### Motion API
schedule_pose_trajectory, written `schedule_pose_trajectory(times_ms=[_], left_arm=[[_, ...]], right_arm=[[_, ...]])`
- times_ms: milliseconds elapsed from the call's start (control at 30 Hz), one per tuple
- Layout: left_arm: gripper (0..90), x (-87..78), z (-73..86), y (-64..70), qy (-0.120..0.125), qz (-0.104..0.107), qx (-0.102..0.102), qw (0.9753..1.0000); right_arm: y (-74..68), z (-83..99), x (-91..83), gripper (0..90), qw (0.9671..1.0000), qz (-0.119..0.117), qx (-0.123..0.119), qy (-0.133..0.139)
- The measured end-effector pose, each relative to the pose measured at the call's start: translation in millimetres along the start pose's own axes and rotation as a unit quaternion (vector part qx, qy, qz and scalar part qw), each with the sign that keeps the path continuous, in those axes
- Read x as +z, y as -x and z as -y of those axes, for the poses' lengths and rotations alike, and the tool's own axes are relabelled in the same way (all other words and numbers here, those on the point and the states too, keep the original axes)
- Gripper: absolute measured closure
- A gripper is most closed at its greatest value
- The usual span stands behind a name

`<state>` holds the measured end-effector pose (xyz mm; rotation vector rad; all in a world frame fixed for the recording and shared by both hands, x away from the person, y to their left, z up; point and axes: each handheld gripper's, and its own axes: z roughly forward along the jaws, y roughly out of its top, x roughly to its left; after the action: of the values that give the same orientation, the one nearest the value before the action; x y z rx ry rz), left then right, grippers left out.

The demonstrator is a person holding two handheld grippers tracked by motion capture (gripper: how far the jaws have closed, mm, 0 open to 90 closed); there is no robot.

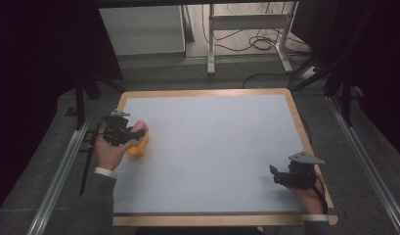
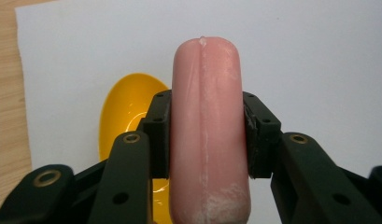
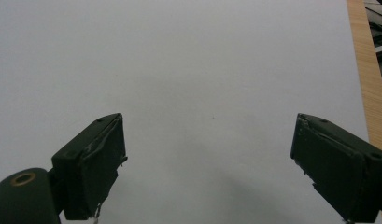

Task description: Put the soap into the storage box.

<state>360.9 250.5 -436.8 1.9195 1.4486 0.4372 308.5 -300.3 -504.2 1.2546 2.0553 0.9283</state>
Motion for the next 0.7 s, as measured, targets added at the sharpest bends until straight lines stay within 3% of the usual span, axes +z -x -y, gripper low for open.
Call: schedule_pose_trajectory(times_ms=[433,700], left_arm=[[60.1,11.0,1.4,-14.3,-0.014,-0.018,-0.011,0.9997],[60.1,20.2,5.9,-21.7,-0.025,-0.017,-0.022,0.9993]], right_arm=[[-0.7,0.2,0.9,9.7,1.0000,0.001,-0.001,-0.002],[-0.3,0.4,1.0,9.7,1.0000,0.001,-0.001,-0.003]])
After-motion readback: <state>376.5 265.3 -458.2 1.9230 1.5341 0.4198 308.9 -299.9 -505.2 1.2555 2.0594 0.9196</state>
